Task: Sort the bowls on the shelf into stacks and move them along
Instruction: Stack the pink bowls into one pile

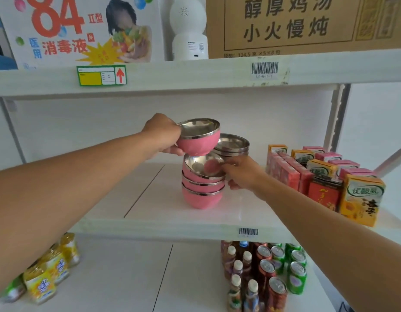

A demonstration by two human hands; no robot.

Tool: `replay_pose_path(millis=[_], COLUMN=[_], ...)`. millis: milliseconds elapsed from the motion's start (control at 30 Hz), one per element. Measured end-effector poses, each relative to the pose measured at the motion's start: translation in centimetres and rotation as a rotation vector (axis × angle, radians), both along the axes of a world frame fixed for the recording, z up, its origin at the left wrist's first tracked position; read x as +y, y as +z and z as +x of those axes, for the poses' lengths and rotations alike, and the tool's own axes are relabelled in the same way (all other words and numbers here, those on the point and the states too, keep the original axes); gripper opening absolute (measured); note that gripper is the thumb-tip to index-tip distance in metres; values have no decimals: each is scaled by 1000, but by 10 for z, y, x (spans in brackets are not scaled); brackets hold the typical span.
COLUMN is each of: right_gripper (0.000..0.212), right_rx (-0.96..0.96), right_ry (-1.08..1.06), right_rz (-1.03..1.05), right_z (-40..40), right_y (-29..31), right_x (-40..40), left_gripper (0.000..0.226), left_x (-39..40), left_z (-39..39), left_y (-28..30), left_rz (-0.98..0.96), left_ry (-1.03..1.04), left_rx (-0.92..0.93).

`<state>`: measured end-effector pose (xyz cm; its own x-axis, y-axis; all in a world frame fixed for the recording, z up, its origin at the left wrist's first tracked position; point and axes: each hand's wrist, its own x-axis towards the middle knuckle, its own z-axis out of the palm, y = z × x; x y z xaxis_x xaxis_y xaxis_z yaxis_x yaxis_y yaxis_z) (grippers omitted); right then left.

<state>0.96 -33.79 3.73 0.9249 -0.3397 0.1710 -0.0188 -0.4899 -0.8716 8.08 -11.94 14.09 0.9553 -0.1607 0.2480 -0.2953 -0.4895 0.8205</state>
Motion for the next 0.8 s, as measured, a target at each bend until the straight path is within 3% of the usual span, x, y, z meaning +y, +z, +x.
replay_pose_path(millis=[367, 533, 600, 700, 800], right_gripper=[45, 31, 24, 49, 82], right_rx=[-1, 23, 22, 42, 105], right_ry=[-17, 0, 37, 139, 242], right_rz=[91, 106, 50, -99, -282], right_z=[5, -8, -14, -16, -15], right_y=[-7, -19, -25, -35, -44], right_x=[5, -6, -13, -26, -35], left_gripper=[25, 24, 41, 58, 42], left_x=[-3, 3, 7, 22, 51], left_z=[5, 13, 17, 23, 36], left_y=[-36, -50, -54, -64, -88], left_rz=[297, 295, 244, 88, 104], left_ry=[18, -6, -69, -116, -76], left_rx=[-148, -81, -16, 21, 0])
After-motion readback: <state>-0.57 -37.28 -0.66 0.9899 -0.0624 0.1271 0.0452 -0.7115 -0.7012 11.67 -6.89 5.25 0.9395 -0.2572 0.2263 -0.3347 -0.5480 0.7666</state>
